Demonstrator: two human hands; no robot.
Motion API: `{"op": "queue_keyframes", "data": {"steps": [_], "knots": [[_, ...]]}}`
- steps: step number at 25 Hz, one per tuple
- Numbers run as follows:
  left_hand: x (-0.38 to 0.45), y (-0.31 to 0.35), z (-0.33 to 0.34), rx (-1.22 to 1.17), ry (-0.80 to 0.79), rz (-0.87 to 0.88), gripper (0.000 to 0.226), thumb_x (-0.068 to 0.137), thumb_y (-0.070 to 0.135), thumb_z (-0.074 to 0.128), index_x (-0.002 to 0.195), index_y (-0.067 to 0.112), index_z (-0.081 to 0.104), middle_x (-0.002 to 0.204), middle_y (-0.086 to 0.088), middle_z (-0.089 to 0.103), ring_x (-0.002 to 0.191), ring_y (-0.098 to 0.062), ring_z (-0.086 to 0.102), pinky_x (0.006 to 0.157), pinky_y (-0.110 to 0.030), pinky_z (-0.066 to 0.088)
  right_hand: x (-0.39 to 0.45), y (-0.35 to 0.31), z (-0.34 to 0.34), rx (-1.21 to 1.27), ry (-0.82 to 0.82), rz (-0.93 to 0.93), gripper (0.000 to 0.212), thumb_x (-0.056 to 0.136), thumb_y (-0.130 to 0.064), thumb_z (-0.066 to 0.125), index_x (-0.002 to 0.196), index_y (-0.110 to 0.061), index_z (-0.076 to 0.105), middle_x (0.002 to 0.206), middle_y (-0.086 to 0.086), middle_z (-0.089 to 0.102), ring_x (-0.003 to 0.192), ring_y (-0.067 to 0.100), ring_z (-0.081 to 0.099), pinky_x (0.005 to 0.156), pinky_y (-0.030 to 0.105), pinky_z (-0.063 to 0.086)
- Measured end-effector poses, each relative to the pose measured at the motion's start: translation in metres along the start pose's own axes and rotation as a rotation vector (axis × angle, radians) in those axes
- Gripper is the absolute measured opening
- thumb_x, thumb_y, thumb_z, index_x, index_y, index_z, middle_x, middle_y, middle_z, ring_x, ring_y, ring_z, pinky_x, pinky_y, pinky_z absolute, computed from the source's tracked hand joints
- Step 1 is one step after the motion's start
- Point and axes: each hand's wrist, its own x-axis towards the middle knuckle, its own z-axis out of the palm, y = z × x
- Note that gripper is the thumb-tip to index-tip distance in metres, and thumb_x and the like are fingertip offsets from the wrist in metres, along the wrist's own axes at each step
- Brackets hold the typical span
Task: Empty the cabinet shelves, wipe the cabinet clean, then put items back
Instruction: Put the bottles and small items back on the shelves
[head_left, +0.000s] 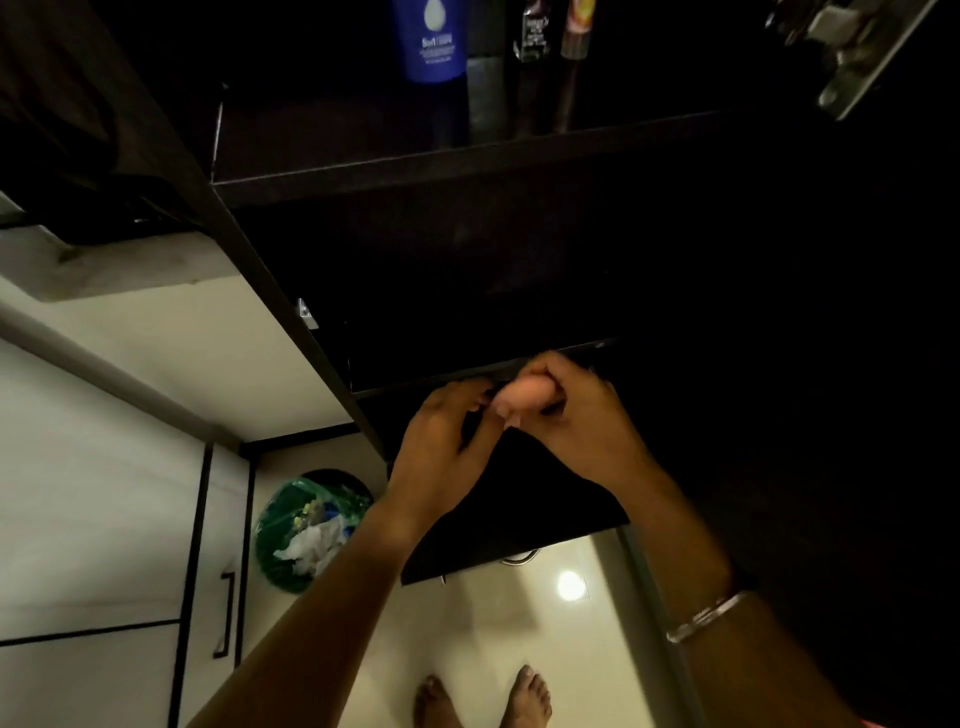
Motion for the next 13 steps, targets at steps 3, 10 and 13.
{"op": "queue_keyframes", "data": {"steps": [3,10,13], "knots": [[0.029,0.017,-0.013,-0.069,0.102,0.035,0.034,0.103,0.040,0.048,0.120,0.016,0.064,0.113,0.001,0.066,0.098,-0.008,0.065,0.081,-0.029,0.056,0.029,-0.035,-0.015,0.023,0.101,-0.091,0.032,0.082,-0.015,0.078,0.107,-0.028,0.061,0.099,-0.008,0.069,0.092,0.004,0.066,0.080,0.020,0.055],[0.085,0.002,-0.012,-0.203,0.255,-0.254,0.027,0.097,0.009,0.060,0.123,0.013,0.067,0.101,0.014,0.065,0.094,0.001,0.063,0.084,-0.011,0.052,0.114,-0.020,0.008,-0.194,0.177,-0.071,0.032,0.085,-0.010,0.069,0.112,-0.022,0.057,0.101,0.001,0.069,0.089,0.018,0.067,0.077,0.041,0.059],[0.090,-0.004,-0.007,-0.218,0.216,-0.273,0.037,0.096,0.004,0.060,0.132,0.013,0.061,0.105,0.013,0.062,0.092,0.011,0.059,0.081,-0.002,0.046,0.129,-0.013,0.013,-0.236,0.200,-0.055,0.035,0.086,-0.012,0.066,0.116,-0.025,0.053,0.100,0.003,0.069,0.090,0.021,0.068,0.074,0.042,0.060]]}}
